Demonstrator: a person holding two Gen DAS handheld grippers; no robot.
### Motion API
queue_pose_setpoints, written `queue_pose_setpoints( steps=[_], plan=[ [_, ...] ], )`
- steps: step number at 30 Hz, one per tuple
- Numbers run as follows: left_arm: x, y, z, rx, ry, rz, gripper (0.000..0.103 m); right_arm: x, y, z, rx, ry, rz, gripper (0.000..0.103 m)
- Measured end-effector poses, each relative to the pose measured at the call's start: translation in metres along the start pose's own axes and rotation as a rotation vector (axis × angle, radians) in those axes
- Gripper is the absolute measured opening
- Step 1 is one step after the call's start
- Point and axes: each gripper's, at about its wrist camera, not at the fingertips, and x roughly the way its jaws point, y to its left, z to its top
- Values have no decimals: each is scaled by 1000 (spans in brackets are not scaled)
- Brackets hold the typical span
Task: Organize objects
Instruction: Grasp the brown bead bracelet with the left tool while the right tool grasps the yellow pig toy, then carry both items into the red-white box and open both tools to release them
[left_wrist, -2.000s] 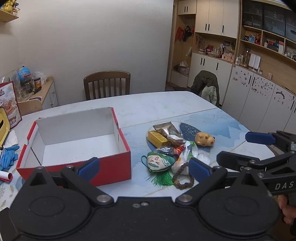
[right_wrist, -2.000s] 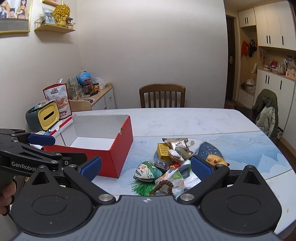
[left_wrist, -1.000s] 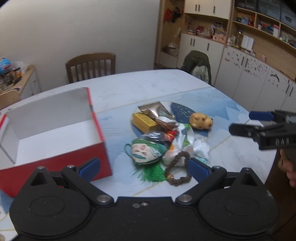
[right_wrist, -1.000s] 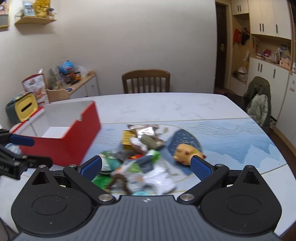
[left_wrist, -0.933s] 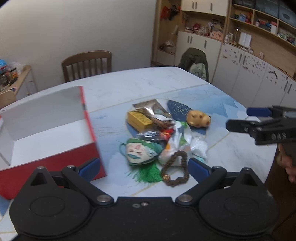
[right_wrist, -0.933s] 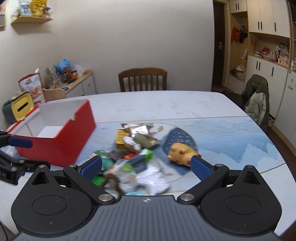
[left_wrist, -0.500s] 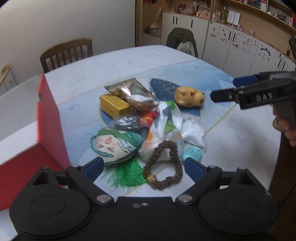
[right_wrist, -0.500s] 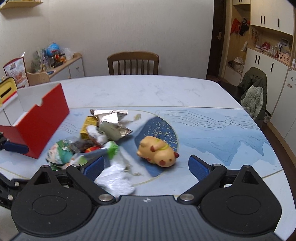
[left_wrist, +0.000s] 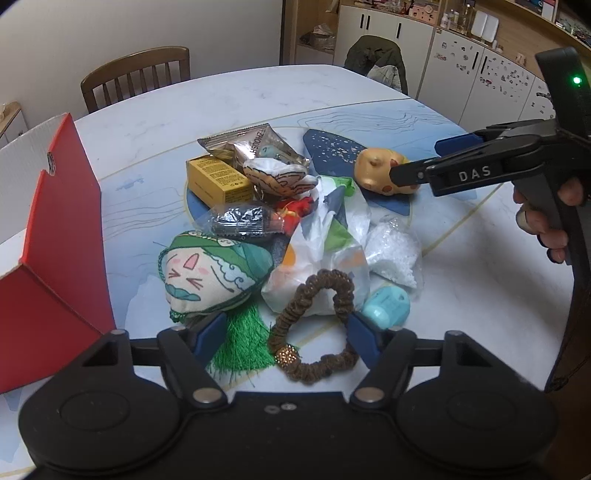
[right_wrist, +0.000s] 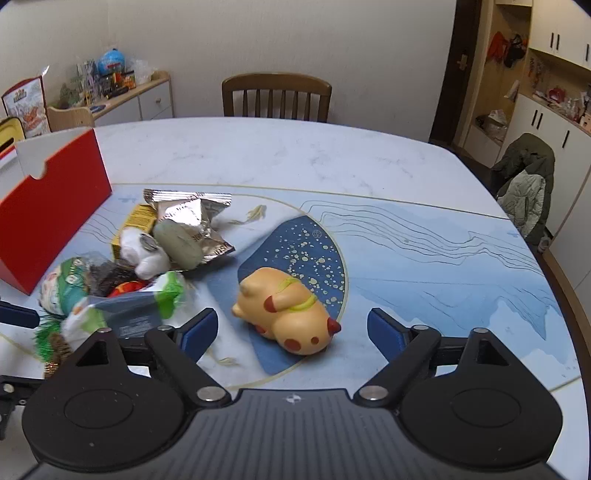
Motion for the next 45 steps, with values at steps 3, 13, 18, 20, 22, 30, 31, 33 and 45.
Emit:
queue_pose_setpoints(
  steps=[3, 13, 18, 20, 22, 30, 31, 33, 45],
  plan=[
    [4, 1, 2, -8, 10, -8, 58, 10, -2, 2, -23, 12, 7, 86],
    [8, -5, 3, 18, 36, -16, 27, 34, -1, 6, -99, 38, 40, 78],
    [9, -4, 4, 7, 46, -4, 11, 38, 5, 5, -142, 45, 56, 60],
    [8, -2, 4, -4, 48, -2, 8, 39, 6, 5, -156, 45, 51, 54],
    [6, -1, 4, -17, 46, -2, 7, 39, 6, 4, -159, 42, 47, 51],
    [-19, 3, 11, -62, 0, -8, 6, 25, 4, 5, -142, 24, 68, 47],
    [-24, 4, 12, -67, -11, -8, 6, 22, 3, 6, -131, 24, 74, 47],
    [-34, 5, 15, -78, -35, -6, 6, 15, 2, 9, -111, 21, 95, 47],
    [-100, 27, 34, -145, -166, -3, 6, -43, 28, 42, -104, -39, 221, 47]
  ],
)
